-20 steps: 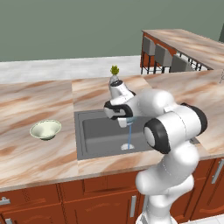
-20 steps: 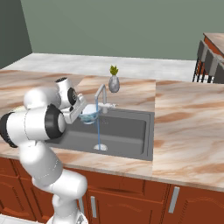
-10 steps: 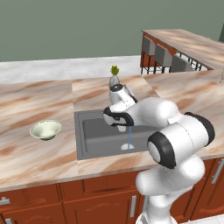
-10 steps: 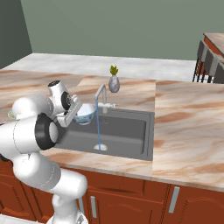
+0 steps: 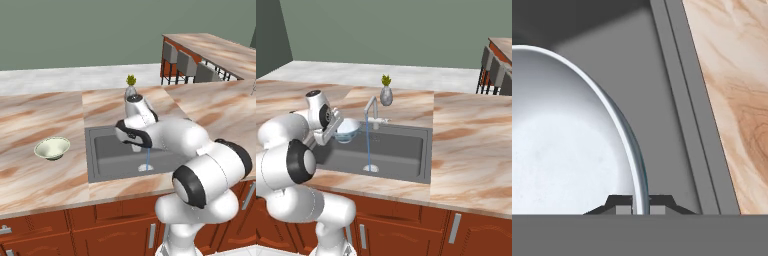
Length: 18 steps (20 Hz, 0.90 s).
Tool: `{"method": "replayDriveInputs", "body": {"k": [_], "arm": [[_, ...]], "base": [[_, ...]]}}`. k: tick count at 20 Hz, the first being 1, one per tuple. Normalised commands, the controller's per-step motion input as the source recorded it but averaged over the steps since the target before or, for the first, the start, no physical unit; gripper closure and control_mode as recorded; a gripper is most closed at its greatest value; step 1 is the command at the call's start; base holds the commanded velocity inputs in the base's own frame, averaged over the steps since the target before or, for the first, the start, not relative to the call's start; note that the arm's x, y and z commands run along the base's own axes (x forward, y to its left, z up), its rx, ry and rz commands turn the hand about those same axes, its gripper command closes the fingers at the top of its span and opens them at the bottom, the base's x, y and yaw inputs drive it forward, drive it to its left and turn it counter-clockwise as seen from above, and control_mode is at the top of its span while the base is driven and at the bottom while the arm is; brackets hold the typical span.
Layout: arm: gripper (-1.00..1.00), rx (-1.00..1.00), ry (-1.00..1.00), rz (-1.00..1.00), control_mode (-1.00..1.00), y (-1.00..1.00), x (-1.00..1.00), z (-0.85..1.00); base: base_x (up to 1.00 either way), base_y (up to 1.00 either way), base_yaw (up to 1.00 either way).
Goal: Rinse each bowl for a few seconds and place them down in the sink or on the counter.
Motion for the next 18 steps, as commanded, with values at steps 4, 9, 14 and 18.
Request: {"method": "replayDriveInputs", "body": {"k": [4,9,14,18], "arm": [[1.0,0.04,0.02,0.01,-1.0,0.21,-0.24,0.18],[1.0,0.0,0.03,0.01,-1.0,0.26,-0.25,0.12],[1.0,0.0,0.01,0.06,-1.0,0.39,-0.21,0.05],[1.0,0.0,0.0,0.11,-1.0,0.45,-0.2,0.0]], "base": [[0.0,0.0,0.0],[0.0,0.0,0.0],[0.0,0.0,0.0],[0.0,0.0,0.0]]}}
